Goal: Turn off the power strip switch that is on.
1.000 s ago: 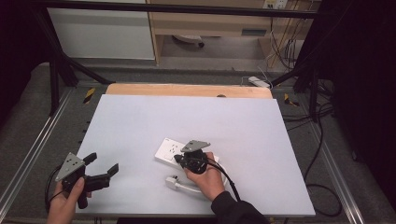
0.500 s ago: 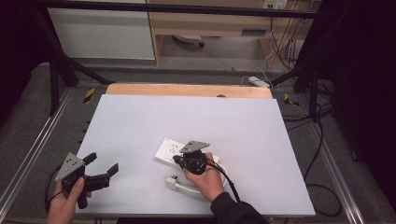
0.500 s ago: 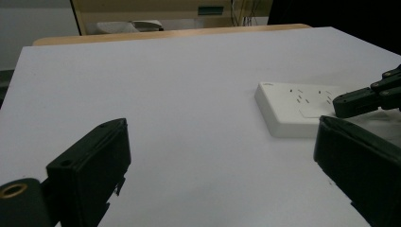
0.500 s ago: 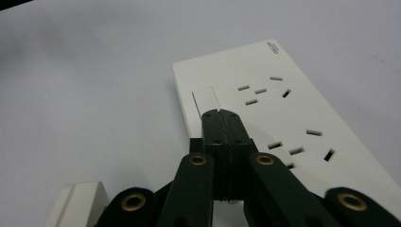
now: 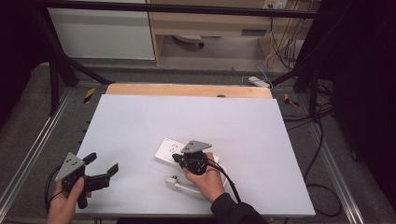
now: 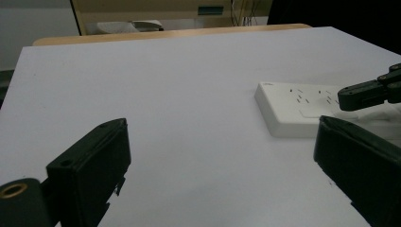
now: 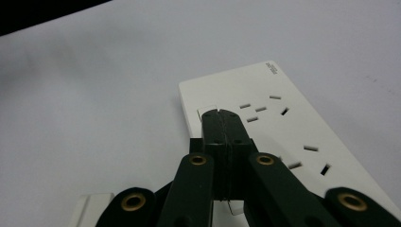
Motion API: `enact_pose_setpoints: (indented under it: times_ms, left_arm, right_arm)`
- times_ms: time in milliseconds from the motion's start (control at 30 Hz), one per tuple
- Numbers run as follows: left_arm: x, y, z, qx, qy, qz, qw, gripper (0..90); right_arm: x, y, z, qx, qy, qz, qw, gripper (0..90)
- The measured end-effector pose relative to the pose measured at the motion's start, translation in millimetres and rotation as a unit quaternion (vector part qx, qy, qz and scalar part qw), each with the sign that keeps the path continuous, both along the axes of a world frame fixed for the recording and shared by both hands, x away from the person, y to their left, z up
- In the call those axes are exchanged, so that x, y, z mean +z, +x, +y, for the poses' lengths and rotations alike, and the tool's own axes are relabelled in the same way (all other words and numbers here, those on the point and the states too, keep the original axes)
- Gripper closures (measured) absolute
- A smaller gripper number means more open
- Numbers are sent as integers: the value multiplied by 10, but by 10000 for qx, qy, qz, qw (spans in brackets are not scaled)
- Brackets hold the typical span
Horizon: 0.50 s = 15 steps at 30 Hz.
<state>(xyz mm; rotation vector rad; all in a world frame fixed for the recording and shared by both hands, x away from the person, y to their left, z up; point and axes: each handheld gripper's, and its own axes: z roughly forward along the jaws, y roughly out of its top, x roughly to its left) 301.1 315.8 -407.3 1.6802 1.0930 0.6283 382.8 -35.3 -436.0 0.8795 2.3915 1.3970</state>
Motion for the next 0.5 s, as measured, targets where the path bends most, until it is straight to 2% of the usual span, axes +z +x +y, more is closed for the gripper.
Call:
enact_pose_setpoints:
  times_ms: [100, 500]
  left_arm:
    - [0, -1, -1, 1, -7, 4, 10000, 46]
    - [0, 0, 0, 4, -13, 4, 10000, 46]
  right_arm:
    - [30, 2, -17, -32, 96, -20, 9999, 900]
    - [117, 9, -92, -127, 229, -90, 9996, 883]
